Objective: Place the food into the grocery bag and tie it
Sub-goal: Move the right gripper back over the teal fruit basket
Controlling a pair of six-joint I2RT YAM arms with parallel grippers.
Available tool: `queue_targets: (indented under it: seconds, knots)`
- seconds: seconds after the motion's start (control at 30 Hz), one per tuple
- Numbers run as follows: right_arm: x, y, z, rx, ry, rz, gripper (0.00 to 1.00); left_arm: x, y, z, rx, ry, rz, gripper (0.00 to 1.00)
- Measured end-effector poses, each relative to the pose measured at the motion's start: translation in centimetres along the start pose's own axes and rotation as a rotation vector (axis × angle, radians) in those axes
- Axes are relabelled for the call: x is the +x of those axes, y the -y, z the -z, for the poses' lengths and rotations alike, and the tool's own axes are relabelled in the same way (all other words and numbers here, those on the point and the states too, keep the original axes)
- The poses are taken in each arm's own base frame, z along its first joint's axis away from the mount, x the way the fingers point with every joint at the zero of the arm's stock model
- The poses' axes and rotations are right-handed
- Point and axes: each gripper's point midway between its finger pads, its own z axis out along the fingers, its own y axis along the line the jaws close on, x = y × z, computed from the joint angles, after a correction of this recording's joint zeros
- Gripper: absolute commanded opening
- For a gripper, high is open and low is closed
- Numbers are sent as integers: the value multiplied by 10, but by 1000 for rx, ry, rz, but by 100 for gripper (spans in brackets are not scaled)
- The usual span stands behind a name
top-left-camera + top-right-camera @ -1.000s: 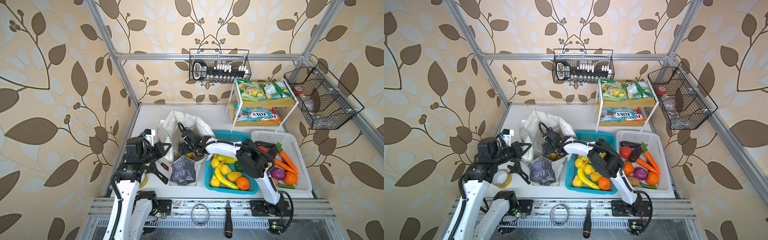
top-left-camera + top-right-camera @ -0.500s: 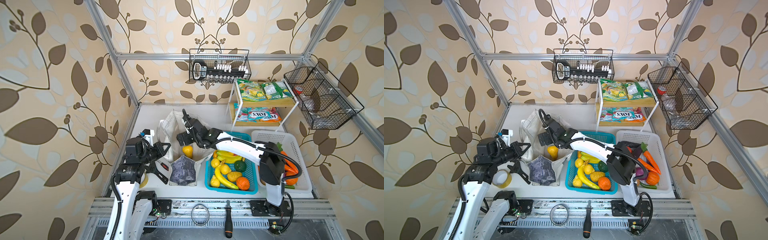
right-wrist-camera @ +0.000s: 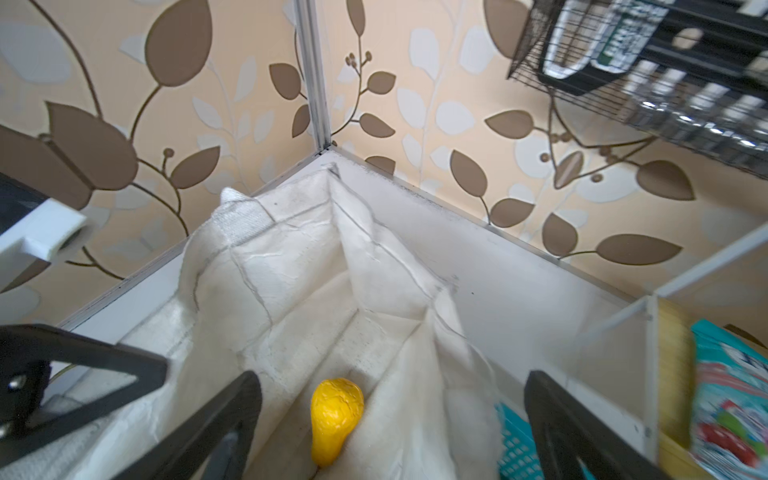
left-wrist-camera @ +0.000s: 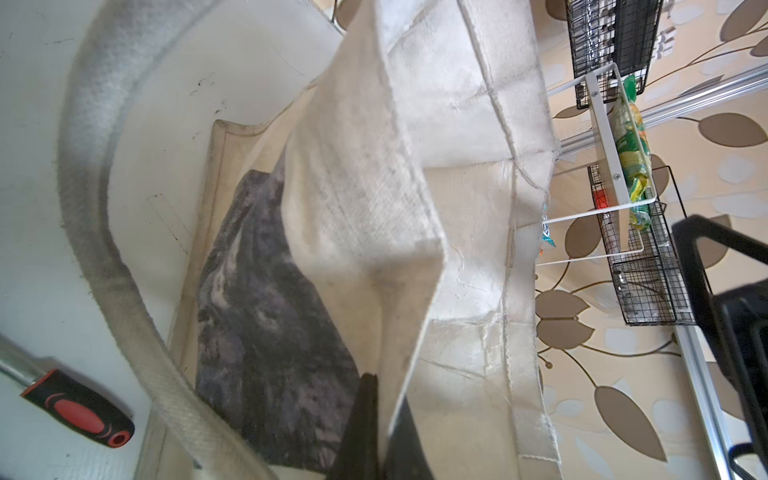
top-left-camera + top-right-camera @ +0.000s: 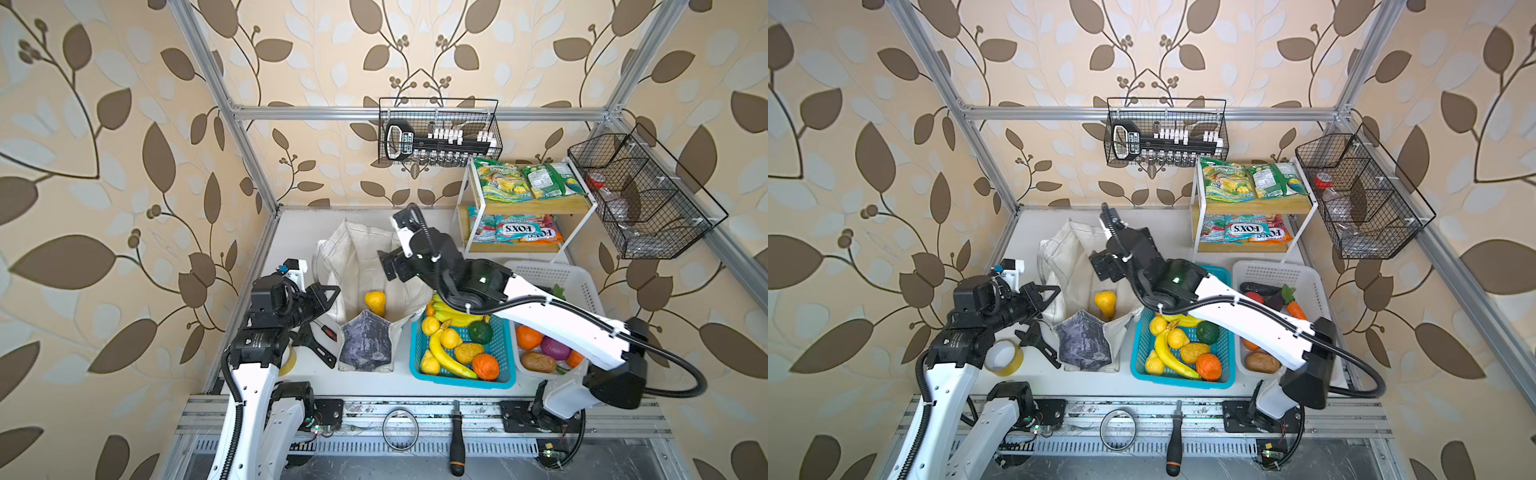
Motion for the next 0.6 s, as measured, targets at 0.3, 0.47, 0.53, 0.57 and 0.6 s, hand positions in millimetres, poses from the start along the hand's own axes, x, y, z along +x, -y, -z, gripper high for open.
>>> queue_targets:
  seconds: [0.3, 0.47, 0.53, 0.57, 0.6]
  knots:
    - [33, 108, 75, 58, 68, -226, 98, -1, -4, 0, -6, 28, 15, 0]
    - [110, 135, 68, 87, -67, -268, 100, -2, -2, 1, 5, 40, 24, 0]
    - [148, 144, 58, 97, -152, -300, 100, -3, -1, 2, 6, 47, 18, 0]
    - [165, 147, 53, 103, -194, -312, 100, -2, -1, 2, 5, 46, 17, 0]
    - [182, 148, 49, 106, -238, -319, 100, -2, -2, 3, 4, 46, 15, 0]
